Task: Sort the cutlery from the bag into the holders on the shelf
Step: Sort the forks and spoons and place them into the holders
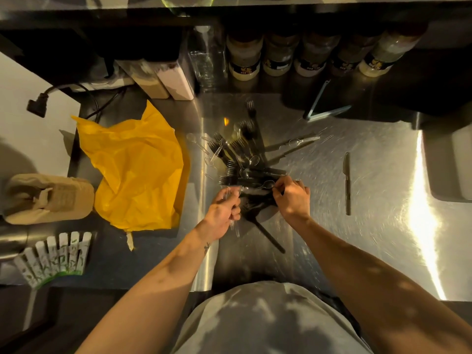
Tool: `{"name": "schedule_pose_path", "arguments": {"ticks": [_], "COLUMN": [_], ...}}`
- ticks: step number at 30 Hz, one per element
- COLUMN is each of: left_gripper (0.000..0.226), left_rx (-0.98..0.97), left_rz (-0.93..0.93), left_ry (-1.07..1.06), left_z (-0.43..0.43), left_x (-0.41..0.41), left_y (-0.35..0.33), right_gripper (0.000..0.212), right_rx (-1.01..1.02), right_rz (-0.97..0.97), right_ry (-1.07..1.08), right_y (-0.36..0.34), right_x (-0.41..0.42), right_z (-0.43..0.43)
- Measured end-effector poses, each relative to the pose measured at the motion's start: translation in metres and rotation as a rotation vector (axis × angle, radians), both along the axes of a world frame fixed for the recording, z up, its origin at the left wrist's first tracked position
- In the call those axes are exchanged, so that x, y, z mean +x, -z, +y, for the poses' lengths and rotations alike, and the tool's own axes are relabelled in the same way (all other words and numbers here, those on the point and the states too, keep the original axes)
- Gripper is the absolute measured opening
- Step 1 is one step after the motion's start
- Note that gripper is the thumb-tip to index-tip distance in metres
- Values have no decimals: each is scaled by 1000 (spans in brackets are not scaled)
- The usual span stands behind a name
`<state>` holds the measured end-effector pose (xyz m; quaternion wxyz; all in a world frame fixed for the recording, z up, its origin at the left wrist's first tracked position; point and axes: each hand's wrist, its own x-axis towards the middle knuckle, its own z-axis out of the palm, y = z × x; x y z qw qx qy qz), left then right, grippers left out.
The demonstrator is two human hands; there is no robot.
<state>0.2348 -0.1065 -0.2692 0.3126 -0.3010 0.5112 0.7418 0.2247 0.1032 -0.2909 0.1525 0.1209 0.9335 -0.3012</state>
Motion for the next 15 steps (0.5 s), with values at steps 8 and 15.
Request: {"name": "schedule_pose_path", "arguments": {"ticks": [8,15], "left_gripper": [17,12], "left_rx": [38,38], "left_rz": [-65,-117], "left_ry": [-73,-138], "left_z": [6,5], "left_x": [1,3], "left_y": [-1,3], "right_gripper": [41,34], "right_rx": [28,127], "right_rz": [86,27], "right_ry": [-217,-214], "right_y": [-4,-6], "right_x": [4,7], "right_z": [0,-7]}}
